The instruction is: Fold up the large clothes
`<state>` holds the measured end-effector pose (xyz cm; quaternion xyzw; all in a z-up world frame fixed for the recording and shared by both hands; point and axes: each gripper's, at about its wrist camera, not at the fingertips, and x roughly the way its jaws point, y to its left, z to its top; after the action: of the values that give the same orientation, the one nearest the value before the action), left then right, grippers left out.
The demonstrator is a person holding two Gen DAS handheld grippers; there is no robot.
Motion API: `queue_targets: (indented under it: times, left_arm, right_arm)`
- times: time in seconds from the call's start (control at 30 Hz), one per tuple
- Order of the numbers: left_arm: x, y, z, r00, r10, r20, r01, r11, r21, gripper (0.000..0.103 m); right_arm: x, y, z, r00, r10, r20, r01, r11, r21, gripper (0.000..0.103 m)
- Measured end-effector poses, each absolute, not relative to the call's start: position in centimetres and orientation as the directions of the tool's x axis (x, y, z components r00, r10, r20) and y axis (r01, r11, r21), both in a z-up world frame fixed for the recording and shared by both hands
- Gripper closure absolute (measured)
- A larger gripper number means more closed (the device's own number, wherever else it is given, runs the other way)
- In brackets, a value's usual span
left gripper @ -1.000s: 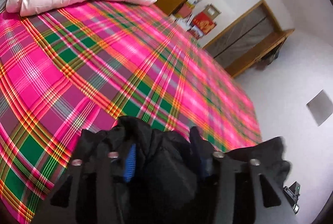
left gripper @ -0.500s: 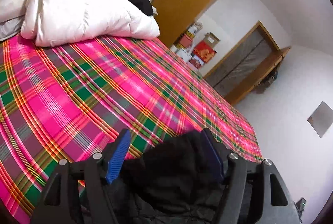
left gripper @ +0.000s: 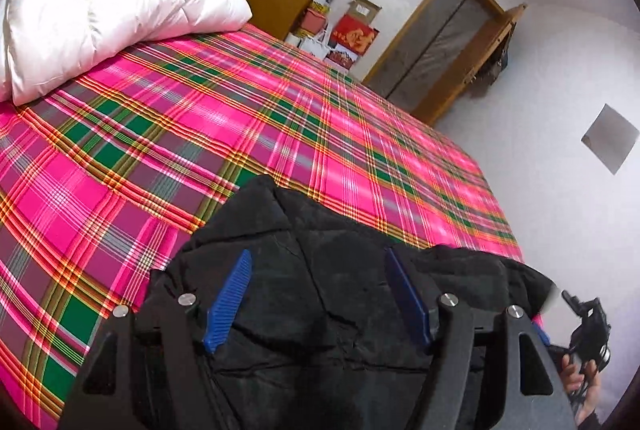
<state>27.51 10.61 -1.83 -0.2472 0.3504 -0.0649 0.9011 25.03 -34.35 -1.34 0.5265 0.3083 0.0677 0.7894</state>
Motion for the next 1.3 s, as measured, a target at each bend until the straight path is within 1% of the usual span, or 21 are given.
queue_targets:
  times: [0.07, 0.13, 0.2, 0.23, 0.27, 0.3, 0.33, 0.37, 0.4, 0.47, 0.53, 0.63, 0.77, 0.83, 0.9, 1.03, 1.3]
  left_arm:
    - [27.5, 10.2, -1.9, 0.739, -0.295, -0.606, -0.048, 0.874, -0.484, 0.032]
    - [27.5, 9.9, -1.9, 0.734, -0.297, -0.611, -0.039, 0.88, -0.473, 0.032]
    - [27.4, 9.2, -1.9, 0.726, -0.297, -0.62, -0.023, 0.89, -0.454, 0.032]
    - [27.3, 8.8, -1.9, 0.72, -0.301, -0.625, -0.012, 0.895, -0.445, 0.032]
    - [27.1, 8.2, -2.0, 0.711, -0.307, -0.633, 0.004, 0.902, -0.432, 0.032]
    - [26.9, 7.5, -2.0, 0.703, -0.313, -0.639, 0.023, 0.907, -0.42, 0.032]
    - [26.8, 6.7, -2.1, 0.693, -0.319, -0.647, 0.049, 0.916, -0.399, 0.032]
    - [26.6, 5.7, -2.1, 0.683, -0.32, -0.657, 0.082, 0.927, -0.367, 0.032]
    - [26.4, 4.8, -2.3, 0.676, -0.32, -0.664, 0.111, 0.935, -0.337, 0.032]
    - [26.4, 2.9, -2.7, 0.657, -0.317, -0.684, 0.168, 0.946, -0.278, 0.032]
    - [26.8, 1.7, -3.7, 0.641, -0.276, -0.716, 0.181, 0.961, -0.209, 0.032]
    - [28.3, 1.6, -5.1, 0.632, -0.208, -0.747, 0.137, 0.978, -0.157, 0.032]
    - [29.9, 3.0, -6.1, 0.634, -0.175, -0.753, 0.048, 0.981, -0.188, 0.032]
    - [30.2, 3.4, -6.6, 0.642, -0.153, -0.751, 0.022, 0.983, -0.182, 0.032]
    - [30.5, 3.5, -7.0, 0.653, -0.128, -0.746, 0.01, 0.987, -0.161, 0.032]
    - [30.7, 3.9, -7.9, 0.659, -0.127, -0.741, -0.01, 0.984, -0.178, 0.032]
    - [30.9, 3.6, -8.8, 0.666, -0.106, -0.738, -0.016, 0.988, -0.156, 0.032]
  right_arm:
    - [24.5, -33.8, 0.0, 0.803, 0.404, -0.438, 0.199, 0.51, 0.837, 0.028]
    - [24.2, -32.3, 1.2, 0.787, 0.388, -0.479, 0.173, 0.607, 0.776, 0.028]
    - [24.2, -28.8, 2.1, 0.74, 0.339, -0.58, 0.128, 0.777, 0.617, 0.028]
    - [24.1, -27.6, 1.9, 0.725, 0.32, -0.609, 0.106, 0.823, 0.559, 0.028]
    - [24.1, -25.1, 1.6, 0.7, 0.283, -0.656, 0.062, 0.891, 0.45, 0.028]
    - [23.9, -23.4, 0.9, 0.685, 0.251, -0.684, 0.03, 0.929, 0.37, 0.028]
    - [23.7, -22.4, 0.0, 0.674, 0.222, -0.704, 0.011, 0.95, 0.311, 0.028]
    - [23.9, -20.5, -1.3, 0.654, 0.16, -0.74, -0.008, 0.979, 0.205, 0.028]
    - [23.9, -19.7, -2.7, 0.642, 0.12, -0.757, -0.017, 0.99, 0.143, 0.028]
    - [24.2, -19.0, -4.7, 0.645, 0.057, -0.762, -0.021, 0.998, 0.056, 0.028]
    - [24.6, -19.5, -5.5, 0.653, 0.021, -0.757, -0.006, 1.0, 0.023, 0.028]
    - [26.5, -20.8, -6.7, 0.625, 0.021, -0.78, 0.029, 0.998, 0.05, 0.025]
    - [27.7, -22.3, -7.6, 0.601, 0.036, -0.798, 0.056, 0.995, 0.087, 0.024]
    - [27.7, -22.5, -8.1, 0.603, 0.039, -0.797, 0.061, 0.994, 0.095, 0.024]
    - [27.4, -22.3, -8.4, 0.612, 0.034, -0.79, 0.065, 0.993, 0.093, 0.024]
    - [27.5, -22.1, -8.7, 0.618, 0.027, -0.786, 0.073, 0.993, 0.092, 0.024]
    - [27.7, -22.0, -9.2, 0.621, 0.018, -0.784, 0.081, 0.993, 0.087, 0.024]
